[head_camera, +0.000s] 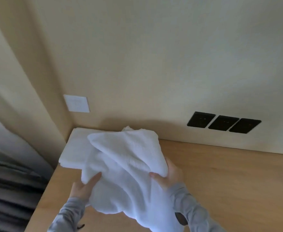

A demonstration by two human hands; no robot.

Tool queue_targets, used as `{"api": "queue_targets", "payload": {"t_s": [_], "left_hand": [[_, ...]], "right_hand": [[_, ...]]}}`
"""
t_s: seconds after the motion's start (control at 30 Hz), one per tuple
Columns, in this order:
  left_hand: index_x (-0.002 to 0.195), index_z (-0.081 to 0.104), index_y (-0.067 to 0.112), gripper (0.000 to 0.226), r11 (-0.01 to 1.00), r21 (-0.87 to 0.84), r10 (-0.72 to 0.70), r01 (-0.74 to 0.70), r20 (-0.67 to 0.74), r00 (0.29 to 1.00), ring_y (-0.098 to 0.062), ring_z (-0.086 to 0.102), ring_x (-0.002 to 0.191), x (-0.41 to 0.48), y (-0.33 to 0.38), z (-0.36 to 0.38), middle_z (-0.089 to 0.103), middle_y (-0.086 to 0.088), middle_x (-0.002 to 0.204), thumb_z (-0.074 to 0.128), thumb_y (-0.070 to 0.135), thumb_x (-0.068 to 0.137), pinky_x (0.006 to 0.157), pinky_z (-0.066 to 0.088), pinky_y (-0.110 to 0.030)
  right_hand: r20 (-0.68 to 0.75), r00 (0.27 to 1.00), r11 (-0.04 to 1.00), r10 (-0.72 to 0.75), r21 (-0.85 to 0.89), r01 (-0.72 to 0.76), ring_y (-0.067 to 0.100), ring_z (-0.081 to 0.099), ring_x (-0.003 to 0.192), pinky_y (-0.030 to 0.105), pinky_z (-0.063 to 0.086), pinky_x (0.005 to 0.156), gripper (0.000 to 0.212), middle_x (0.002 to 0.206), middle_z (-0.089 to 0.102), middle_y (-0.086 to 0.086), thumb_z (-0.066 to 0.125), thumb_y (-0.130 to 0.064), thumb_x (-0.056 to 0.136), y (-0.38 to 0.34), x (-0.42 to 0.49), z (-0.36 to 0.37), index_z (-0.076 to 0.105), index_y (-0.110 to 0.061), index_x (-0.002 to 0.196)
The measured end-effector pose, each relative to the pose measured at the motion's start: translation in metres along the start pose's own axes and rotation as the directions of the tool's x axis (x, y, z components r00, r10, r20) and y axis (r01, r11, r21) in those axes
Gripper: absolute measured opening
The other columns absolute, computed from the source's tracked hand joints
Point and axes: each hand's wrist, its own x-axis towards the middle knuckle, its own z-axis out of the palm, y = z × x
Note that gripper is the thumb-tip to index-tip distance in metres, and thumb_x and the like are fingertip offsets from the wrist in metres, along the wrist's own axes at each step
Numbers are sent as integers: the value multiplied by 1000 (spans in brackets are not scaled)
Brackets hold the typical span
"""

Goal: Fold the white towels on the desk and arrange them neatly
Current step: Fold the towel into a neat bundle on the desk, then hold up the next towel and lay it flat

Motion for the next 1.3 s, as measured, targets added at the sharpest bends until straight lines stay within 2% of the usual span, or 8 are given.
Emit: {"api": "queue_targets", "payload": {"t_s": [0.3, 0.43, 0.57, 0.73, 0.87, 0.97, 1.13, 1.3], "left_hand": [[85, 66, 32, 51, 893, 71, 430, -445, 161, 888, -5, 62, 79, -118, 46, 74, 70, 12, 74, 74, 63, 45, 70, 50, -33], [88, 64, 29, 60, 886, 163, 391, -434, 239, 889, -21, 64, 84, -133, 22, 158, 69, 5, 85, 64, 69, 43, 79, 52, -39], [116, 59, 14, 59, 854, 376, 245, -359, 318, 916, -33, 59, 104, -145, -7, 242, 65, -13, 112, 70, 52, 72, 92, 46, -38], [115, 56, 15, 53, 830, 427, 269, -360, 260, 927, -30, 57, 106, -193, -17, 329, 60, -3, 98, 66, 51, 76, 86, 42, -29], [121, 52, 16, 62, 718, 537, 326, -442, 302, 896, -25, 56, 100, -237, 7, 399, 60, -2, 101, 60, 58, 77, 80, 39, -27], [125, 51, 17, 61, 654, 552, 339, -518, 399, 852, -23, 55, 106, -270, 16, 451, 61, 0, 111, 56, 59, 80, 91, 43, -30], [123, 55, 22, 39, 841, 210, 289, -499, 605, 742, -1, 50, 95, -307, 6, 505, 53, 14, 101, 57, 42, 89, 86, 38, -17], [123, 56, 5, 41, 763, 415, 452, -495, 204, 868, -24, 50, 116, -266, -46, 461, 54, -12, 123, 66, 14, 85, 101, 38, -27]], "right_hand": [[-172, 984, 996, 51, 84, -37, -16, 56, 88, 12, 43, 68, 54, 95, 62, -37, 79, -42, 48, 25, -55, -149, 55, -60, 92], [-200, 955, 972, 218, 129, -195, 2, 56, 98, 12, 42, 68, 72, 104, 58, -25, 79, -49, 40, 86, -63, -189, 50, -47, 105], [-129, 920, 927, 370, -14, -375, 27, 33, 134, 37, 31, 108, 98, 149, 30, 10, 81, -26, 69, 145, -63, -211, 21, -10, 145], [35, 994, 994, 107, 32, -108, 9, 36, 132, 20, 31, 105, 74, 138, 38, -12, 78, -39, 69, 154, -82, -224, 39, -30, 132], [315, 947, 995, -61, -55, 82, 2, 8, 139, 24, 15, 116, 124, 149, 7, -15, 84, -42, 58, 170, -89, -269, 1, -19, 147], [149, 981, 985, -122, -107, 139, 11, 29, 136, 24, 27, 111, 101, 146, 29, -3, 79, -28, 69, 192, -88, -307, 14, -11, 145], [-293, 886, 832, 360, 531, -162, 5, 65, 71, 21, 54, 70, 26, 108, 63, 28, 64, 9, 79, 265, -77, -379, 59, 5, 104], [-255, 610, 530, 750, 784, -324, 22, 60, 65, 27, 50, 51, 42, 95, 63, 16, 73, -16, 78, 362, -109, -442, 57, 0, 113]]}}
